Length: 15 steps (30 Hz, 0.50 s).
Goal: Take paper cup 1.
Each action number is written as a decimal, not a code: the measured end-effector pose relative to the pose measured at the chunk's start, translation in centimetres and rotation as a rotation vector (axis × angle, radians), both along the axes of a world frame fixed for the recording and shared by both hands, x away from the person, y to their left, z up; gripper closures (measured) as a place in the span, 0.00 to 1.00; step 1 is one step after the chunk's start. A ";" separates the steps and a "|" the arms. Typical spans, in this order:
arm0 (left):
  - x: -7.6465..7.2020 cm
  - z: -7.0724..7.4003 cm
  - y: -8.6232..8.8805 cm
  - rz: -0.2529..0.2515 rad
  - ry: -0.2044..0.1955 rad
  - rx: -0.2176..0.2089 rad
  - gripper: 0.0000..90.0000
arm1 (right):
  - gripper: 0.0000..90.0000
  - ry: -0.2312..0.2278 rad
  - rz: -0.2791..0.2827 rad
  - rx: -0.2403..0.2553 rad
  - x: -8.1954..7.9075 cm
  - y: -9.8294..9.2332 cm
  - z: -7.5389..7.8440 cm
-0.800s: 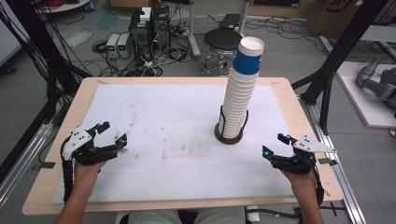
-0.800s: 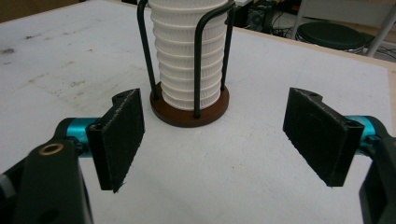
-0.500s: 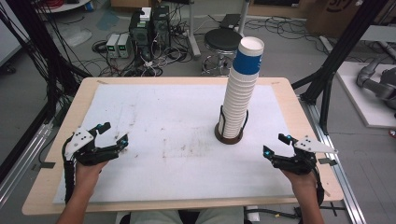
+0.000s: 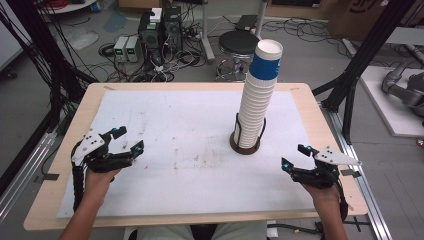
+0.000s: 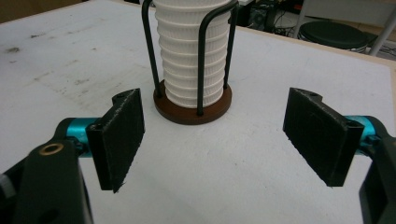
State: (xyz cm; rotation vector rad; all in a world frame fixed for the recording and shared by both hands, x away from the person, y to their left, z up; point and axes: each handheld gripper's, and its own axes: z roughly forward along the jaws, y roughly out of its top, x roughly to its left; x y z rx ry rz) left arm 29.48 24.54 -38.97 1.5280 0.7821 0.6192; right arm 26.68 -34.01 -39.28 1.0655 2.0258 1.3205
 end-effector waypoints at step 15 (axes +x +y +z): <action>3.5 7.4 -4.3 -0.216 -0.009 -0.037 0.18 | 0.23 0.007 0.013 -0.006 0.2 0.6 0.1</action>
